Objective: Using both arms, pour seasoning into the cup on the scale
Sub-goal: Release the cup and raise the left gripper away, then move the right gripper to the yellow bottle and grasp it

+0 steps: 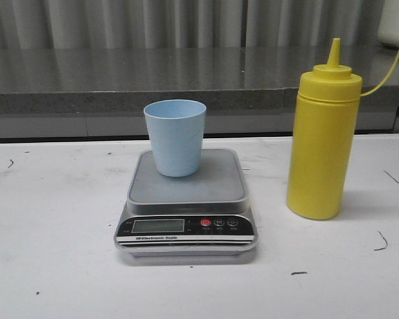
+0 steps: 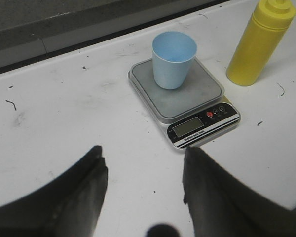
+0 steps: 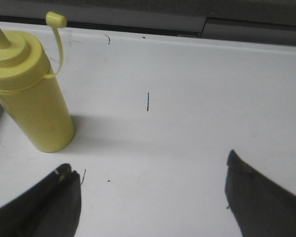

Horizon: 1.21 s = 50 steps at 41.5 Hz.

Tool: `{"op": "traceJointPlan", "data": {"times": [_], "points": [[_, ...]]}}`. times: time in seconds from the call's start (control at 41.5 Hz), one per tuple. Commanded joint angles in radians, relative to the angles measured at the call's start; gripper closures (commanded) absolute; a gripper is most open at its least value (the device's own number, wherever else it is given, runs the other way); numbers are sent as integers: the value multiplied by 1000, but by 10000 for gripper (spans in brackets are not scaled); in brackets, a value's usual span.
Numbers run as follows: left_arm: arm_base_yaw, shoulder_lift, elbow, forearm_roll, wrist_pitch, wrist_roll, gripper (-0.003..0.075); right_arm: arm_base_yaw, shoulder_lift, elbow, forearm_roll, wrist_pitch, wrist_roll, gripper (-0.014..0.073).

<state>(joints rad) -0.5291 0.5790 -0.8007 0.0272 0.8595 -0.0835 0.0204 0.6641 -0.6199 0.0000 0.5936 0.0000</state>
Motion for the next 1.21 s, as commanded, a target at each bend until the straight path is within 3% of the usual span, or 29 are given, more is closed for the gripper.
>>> {"op": "traceJointPlan", "data": {"times": [0.0, 0.121, 0.41, 0.603, 0.748, 1.013, 1.182], "points": [[-5, 2, -25, 2, -69, -12, 365, -6, 4, -26, 49, -64, -11, -21], [-5, 2, -25, 2, -69, -12, 365, 32, 17, -27, 62, -35, -38, -21], [-5, 2, -25, 2, -69, -12, 365, 234, 89, -33, 71, -24, -76, -21], [-5, 2, -25, 2, -69, -12, 365, 252, 176, -24, 134, -107, -77, -19], [-5, 2, -25, 2, -69, -12, 365, 297, 256, 47, 160, -274, -100, -19], [-5, 2, -25, 2, -69, -12, 365, 354, 419, 233, 176, -794, -99, -19], [-5, 2, -25, 2, -69, -12, 365, 354, 538, 266, 170, -1033, -69, -19]]}}
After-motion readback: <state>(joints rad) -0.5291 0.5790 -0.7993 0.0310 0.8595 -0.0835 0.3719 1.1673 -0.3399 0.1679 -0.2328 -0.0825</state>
